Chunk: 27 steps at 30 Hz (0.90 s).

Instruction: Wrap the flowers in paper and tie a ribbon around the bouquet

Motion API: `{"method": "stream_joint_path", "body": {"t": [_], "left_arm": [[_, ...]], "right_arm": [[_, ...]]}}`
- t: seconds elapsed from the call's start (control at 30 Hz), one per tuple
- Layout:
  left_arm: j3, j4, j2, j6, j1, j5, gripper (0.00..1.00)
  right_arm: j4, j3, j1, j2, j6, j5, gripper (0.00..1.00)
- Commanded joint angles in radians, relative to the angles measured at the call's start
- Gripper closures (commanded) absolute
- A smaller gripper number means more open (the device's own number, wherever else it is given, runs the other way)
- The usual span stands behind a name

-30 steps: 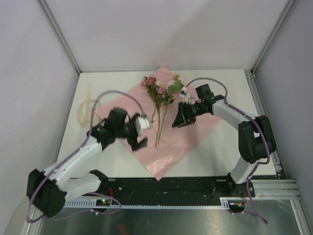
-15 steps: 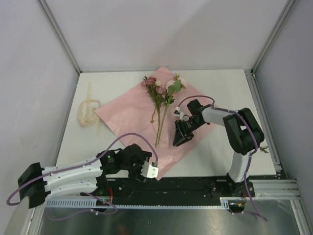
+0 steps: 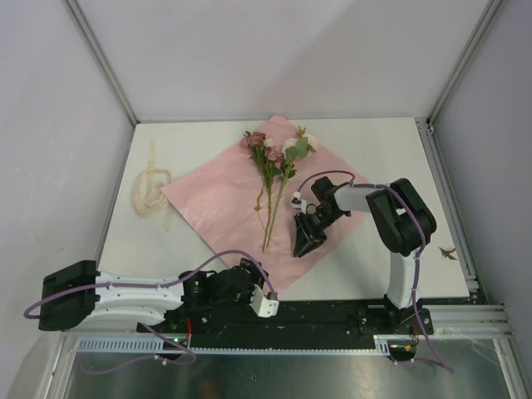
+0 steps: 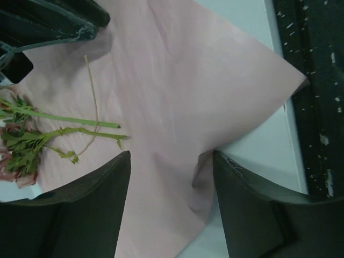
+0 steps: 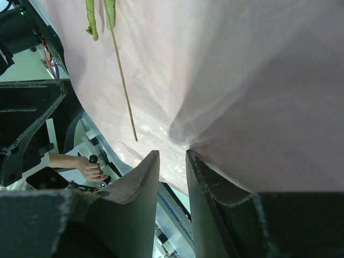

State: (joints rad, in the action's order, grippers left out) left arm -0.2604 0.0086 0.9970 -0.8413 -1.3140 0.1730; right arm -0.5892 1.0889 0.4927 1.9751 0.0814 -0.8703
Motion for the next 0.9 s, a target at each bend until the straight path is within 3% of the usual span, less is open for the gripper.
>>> {"method": "stream_joint_path", "body": {"t": [0.0,0.17,0.33,0.43,0.53,0.63,0.87], "left_arm": [[0.029,0.102,0.002,-0.009,-0.015,0.097,0.34],[0.007,0.004,-0.124,0.015,-0.005,0.012,0.44],[-0.055,-0.147,-0.175,0.073,0.093,-0.177,0.51],[-0.128,-0.224,-0.136,0.115,0.183,-0.302,0.58],[-0.209,-0.282,-0.061,0.156,0.275,-0.419,0.7],[-0.296,-0.328,0.034,0.182,0.357,-0.515,0.77],[-0.466,-0.47,0.226,0.203,0.525,-0.74,0.76]], "right_arm": [[-0.012,0.014,0.021,0.039,-0.02,0.066,0.68],[-0.018,0.014,0.026,0.041,-0.032,0.071,0.69],[-0.025,0.015,0.027,0.009,-0.061,0.066,0.65],[-0.029,0.015,0.022,-0.029,-0.075,0.042,0.53],[-0.035,0.015,0.012,-0.082,-0.116,0.002,0.41],[-0.04,0.014,-0.013,-0.135,-0.145,-0.038,0.34],[-0.065,0.014,-0.086,-0.23,-0.239,-0.098,0.23]]}}
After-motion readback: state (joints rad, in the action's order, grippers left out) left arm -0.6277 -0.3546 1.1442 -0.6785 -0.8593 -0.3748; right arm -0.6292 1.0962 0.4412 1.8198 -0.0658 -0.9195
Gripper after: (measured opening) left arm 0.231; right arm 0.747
